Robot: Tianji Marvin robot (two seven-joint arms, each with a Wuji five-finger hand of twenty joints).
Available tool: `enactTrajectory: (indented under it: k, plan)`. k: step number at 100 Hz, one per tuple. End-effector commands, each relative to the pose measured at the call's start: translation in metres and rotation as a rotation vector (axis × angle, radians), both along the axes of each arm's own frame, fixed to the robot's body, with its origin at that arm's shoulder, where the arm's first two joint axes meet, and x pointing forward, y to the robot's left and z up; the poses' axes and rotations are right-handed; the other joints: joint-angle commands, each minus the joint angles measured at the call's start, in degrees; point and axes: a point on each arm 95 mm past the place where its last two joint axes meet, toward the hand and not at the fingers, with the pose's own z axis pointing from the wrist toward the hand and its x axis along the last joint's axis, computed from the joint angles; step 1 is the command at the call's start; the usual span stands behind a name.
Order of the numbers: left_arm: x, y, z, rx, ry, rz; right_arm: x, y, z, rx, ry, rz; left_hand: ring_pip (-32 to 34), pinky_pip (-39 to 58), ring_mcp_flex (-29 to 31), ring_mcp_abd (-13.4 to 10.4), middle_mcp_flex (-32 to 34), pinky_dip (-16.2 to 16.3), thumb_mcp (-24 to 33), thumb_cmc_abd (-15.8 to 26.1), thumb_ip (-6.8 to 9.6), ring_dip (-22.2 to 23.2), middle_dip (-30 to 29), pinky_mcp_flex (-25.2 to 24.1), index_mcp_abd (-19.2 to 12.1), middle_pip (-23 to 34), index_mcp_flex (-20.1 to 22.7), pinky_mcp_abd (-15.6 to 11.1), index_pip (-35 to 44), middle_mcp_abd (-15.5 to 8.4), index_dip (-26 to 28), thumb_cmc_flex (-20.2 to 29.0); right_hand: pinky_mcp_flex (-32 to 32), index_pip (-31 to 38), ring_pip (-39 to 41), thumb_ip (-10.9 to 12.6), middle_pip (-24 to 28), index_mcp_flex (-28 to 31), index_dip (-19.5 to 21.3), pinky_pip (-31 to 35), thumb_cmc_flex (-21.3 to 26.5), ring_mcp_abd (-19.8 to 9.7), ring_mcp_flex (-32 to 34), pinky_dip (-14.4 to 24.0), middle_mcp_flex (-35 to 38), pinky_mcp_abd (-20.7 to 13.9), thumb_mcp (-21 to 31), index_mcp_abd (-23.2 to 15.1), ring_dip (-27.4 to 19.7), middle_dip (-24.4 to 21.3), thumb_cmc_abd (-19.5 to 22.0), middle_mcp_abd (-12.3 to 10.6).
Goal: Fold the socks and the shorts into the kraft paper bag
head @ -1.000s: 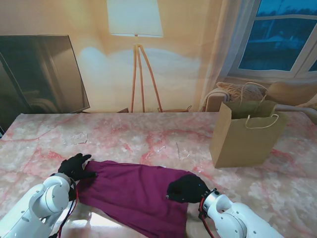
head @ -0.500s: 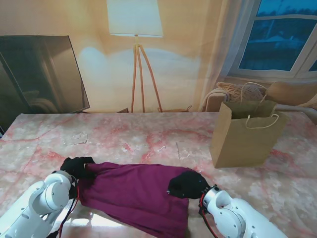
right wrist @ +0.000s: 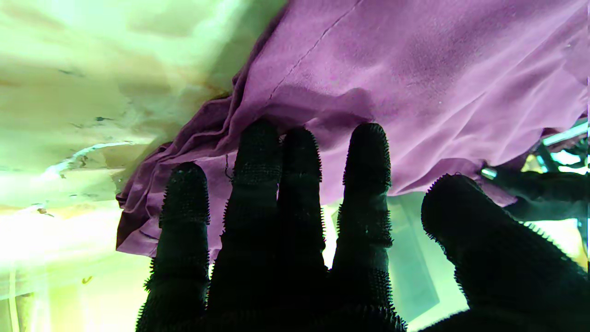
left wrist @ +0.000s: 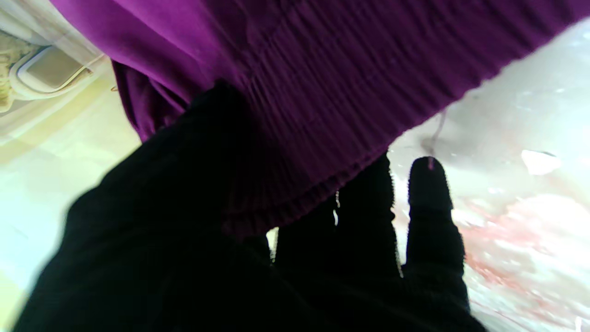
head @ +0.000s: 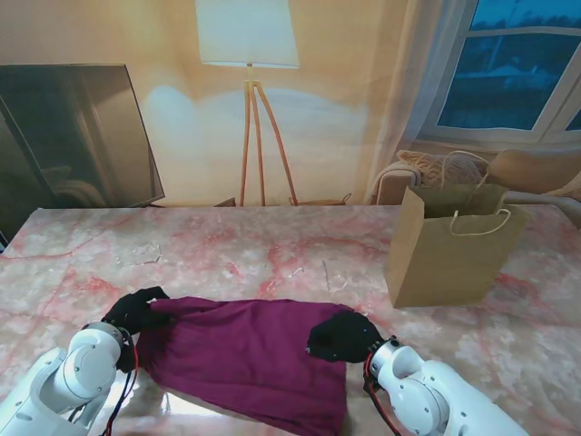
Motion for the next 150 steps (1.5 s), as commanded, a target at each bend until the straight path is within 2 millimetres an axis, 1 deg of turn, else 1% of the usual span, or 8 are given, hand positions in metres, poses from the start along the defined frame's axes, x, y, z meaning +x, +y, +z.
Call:
enactTrajectory:
  k: [1, 20, 39, 63, 67, 83, 112, 150]
  plan:
    - [-0.003, -0.002, 0.007, -0.032, -0.032, 0.002, -0.009, 0.003, -0.014, -0.011, 0.044, -0.003, 3.76, 3.93, 2.94, 0.57, 2.57, -0.57, 6.85, 1.05, -0.28, 2.52, 3.03, 1.37, -2.52, 4.95, 2.11, 1.39, 6.81, -3.75, 3.04, 2.06, -1.07, -0.96, -13.85, 0.86, -0.91, -1.62, 0.72, -1.16, -0.69, 5.33, -5.80, -2.61, -2.22, -1.88, -1.01, 0.49, -8.49, -0.94, 1.07, 1.28]
    - [-0.010, 0.005, 0.023, -0.049, -0.101, 0.042, -0.008, 0.013, -0.015, -0.011, 0.055, 0.013, 9.07, 10.05, 2.27, 1.88, 1.66, 0.31, 9.54, 0.51, 0.63, 8.82, 8.83, 4.31, -2.60, 10.50, 2.34, 1.62, 6.80, -3.56, 5.89, 0.92, -1.84, -2.18, -14.76, 1.32, -2.10, -3.28, 0.70, -1.89, -0.97, 5.09, -7.15, -3.61, -3.63, -2.29, -1.21, 0.21, -9.34, -1.39, 1.60, 1.12]
    - [-0.013, 0.014, 0.047, -0.048, -0.148, 0.072, -0.003, 0.025, -0.012, -0.034, 0.039, 0.039, 11.17, 12.19, 3.60, 2.33, 2.70, -0.14, 11.14, -0.41, 1.05, 10.53, 9.94, 6.14, -2.16, 12.52, 2.97, 1.90, 6.46, -3.40, 6.40, -0.30, -6.01, -6.43, -16.73, 2.39, -3.87, -12.58, 1.03, -4.04, -1.25, 4.52, -12.86, -4.49, -10.71, -3.11, -0.19, -0.96, -10.27, -1.65, -0.28, 0.05]
    - [-0.020, 0.016, 0.076, -0.056, -0.148, 0.056, 0.004, 0.044, -0.009, -0.059, 0.014, 0.093, 14.19, 17.91, 6.97, 2.93, 3.73, 0.61, 12.18, -1.04, 1.51, 11.58, 9.40, 10.67, -1.50, 14.94, 3.34, 1.94, 6.10, -3.92, 6.54, -1.30, -8.81, -5.91, -20.34, 2.42, -6.53, -12.42, 2.27, -7.67, -1.52, 2.20, -19.35, -4.90, -17.23, -4.87, -1.16, -2.29, -12.71, -2.60, 0.76, -0.65]
    - [-0.022, 0.015, 0.080, -0.071, -0.151, 0.056, 0.006, 0.048, -0.008, -0.066, 0.010, 0.100, 14.48, 18.89, 7.91, 1.56, 3.78, 0.80, 12.28, -1.03, 1.54, 11.47, 9.05, 11.47, -1.49, 14.92, 3.35, 1.83, 6.08, -3.96, 6.57, -1.41, -8.91, -5.71, -20.38, 2.44, -6.64, -11.94, 2.41, -7.97, -1.58, 1.95, -19.51, -4.92, -17.34, -4.96, -1.31, -2.27, -12.85, -2.65, 0.92, -0.63]
    - [-0.028, 0.005, 0.093, -0.128, -0.163, 0.070, 0.011, 0.060, -0.008, -0.104, 0.009, 0.119, 16.20, 24.29, 11.59, 1.36, 4.40, 1.92, 11.71, -1.38, 1.32, 10.99, 6.82, 15.19, -0.78, 13.90, 4.15, 2.28, 5.05, -3.36, 5.93, -0.87, -9.74, -5.61, -20.61, 2.50, -7.17, -11.56, 2.73, -9.03, -1.48, 1.37, -20.80, -4.88, -18.49, -4.94, -1.91, -2.64, -13.39, -2.87, 1.46, -0.90]
    - [-0.032, -0.029, 0.115, -0.182, -0.167, 0.089, 0.016, 0.071, -0.015, -0.152, 0.019, 0.127, 18.01, 29.54, 17.26, -0.17, 6.33, 0.77, 13.23, -2.56, 1.77, 7.78, 3.19, 21.20, 0.95, 13.52, 5.57, 0.88, 4.38, -2.59, 5.08, -1.19, -10.54, -5.74, -20.68, 2.64, -8.16, -11.41, 3.07, -10.10, -1.31, 1.14, -21.75, -4.44, -19.25, -4.86, -3.01, -3.51, -13.99, -3.36, 2.33, -1.02]
    - [-0.016, -0.106, 0.120, -0.084, -0.111, 0.141, 0.016, 0.072, -0.018, -0.168, 0.016, 0.131, 21.02, 30.80, 17.84, -1.35, 7.13, -2.28, 14.22, -2.55, 1.83, 3.07, -1.34, 23.88, 3.70, 16.16, 5.25, -1.65, 5.51, -1.95, 2.73, -1.43, -10.70, -5.93, -20.49, 2.80, -8.43, -11.32, 3.28, -10.60, -1.28, 1.51, -21.55, -3.70, -18.97, -4.38, -3.70, -3.52, -14.17, -3.52, 2.56, -0.85]
